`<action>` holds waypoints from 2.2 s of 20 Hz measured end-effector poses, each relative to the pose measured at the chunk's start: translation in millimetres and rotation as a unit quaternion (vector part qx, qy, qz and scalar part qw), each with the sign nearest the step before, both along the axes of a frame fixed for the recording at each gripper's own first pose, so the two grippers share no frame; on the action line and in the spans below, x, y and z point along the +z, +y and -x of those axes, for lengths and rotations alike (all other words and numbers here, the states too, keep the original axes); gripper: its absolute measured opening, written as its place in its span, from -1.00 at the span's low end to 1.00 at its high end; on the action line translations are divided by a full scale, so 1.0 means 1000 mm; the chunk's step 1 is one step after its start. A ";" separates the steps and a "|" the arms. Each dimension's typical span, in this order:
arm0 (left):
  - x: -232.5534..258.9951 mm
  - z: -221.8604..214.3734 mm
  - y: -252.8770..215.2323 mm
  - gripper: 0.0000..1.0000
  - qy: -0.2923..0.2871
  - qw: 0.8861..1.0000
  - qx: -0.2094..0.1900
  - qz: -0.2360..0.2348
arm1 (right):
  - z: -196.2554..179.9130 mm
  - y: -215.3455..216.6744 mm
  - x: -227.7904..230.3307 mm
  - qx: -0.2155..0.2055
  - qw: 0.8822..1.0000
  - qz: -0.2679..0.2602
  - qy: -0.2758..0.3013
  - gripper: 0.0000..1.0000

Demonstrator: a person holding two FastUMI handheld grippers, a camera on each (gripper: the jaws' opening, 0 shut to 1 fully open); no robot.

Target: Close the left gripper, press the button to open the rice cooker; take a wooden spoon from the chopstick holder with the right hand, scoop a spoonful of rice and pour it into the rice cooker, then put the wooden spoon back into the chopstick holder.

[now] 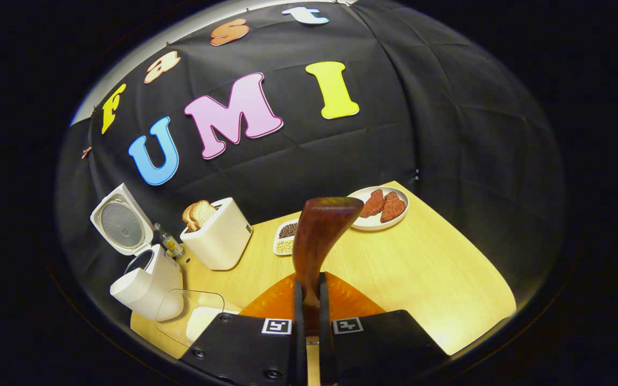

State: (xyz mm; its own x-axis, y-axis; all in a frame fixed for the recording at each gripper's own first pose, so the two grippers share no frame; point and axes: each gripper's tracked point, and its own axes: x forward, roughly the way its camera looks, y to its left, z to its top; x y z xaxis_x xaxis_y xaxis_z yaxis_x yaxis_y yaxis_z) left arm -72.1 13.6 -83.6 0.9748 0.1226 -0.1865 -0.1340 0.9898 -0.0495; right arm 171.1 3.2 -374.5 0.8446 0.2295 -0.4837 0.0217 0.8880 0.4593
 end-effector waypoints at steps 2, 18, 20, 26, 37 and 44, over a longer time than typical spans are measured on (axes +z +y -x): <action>-0.001 0.002 -0.001 0.88 0.001 1.000 -0.001 -0.003 | -0.001 -0.003 -0.011 -0.009 1.000 -0.007 0.008 -0.72; 0.009 -0.009 -0.003 0.88 -0.007 1.000 -0.030 0.006 | 0.044 -0.022 -0.005 -0.038 0.998 -0.031 0.041 0.82; 0.014 -0.015 -0.002 0.87 -0.014 0.999 -0.037 0.004 | 0.056 -0.023 0.002 -0.041 0.998 -0.026 0.040 0.91; 0.040 -0.046 0.011 0.88 -0.056 0.997 -0.052 0.019 | 0.097 -0.028 0.059 -0.038 0.999 0.005 0.004 0.92; 0.104 -0.161 0.058 0.89 -0.139 0.989 -0.044 0.023 | 0.140 -0.010 0.216 -0.041 0.983 0.129 -0.127 0.97; 0.133 -0.265 0.090 0.89 -0.199 0.980 -0.015 -0.015 | 0.176 -0.012 0.232 -0.064 0.979 0.150 -0.125 0.96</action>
